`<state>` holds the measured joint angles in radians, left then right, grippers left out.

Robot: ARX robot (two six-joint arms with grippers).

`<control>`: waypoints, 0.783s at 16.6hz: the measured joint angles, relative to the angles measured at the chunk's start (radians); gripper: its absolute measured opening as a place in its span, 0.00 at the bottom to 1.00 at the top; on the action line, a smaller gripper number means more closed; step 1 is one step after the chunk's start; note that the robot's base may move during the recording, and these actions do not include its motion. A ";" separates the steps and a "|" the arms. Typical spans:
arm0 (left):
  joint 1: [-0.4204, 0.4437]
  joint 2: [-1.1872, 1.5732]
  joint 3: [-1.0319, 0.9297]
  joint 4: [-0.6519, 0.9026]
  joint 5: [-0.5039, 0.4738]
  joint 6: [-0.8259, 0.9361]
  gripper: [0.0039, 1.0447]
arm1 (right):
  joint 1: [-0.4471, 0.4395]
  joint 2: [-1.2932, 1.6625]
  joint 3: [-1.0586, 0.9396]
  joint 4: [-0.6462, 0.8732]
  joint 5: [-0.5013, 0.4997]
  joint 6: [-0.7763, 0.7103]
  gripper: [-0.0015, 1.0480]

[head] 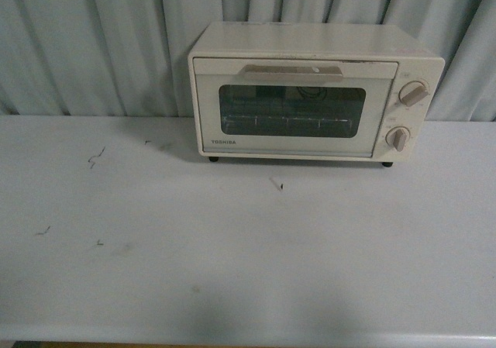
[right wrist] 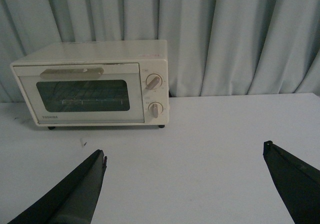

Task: Open oven

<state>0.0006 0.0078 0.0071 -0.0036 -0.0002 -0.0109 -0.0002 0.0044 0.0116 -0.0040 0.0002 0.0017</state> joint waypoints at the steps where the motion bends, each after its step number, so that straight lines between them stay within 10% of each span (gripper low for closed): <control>1: 0.000 0.000 0.000 0.002 0.000 0.000 0.94 | 0.000 0.000 0.000 0.003 0.000 0.000 0.94; 13: 0.000 0.000 0.000 0.000 0.000 0.000 0.94 | 0.000 0.000 0.000 -0.002 0.000 0.000 0.94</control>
<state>0.0006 0.0078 0.0071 -0.0040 -0.0002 -0.0109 -0.0002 0.0044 0.0116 -0.0055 0.0002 0.0017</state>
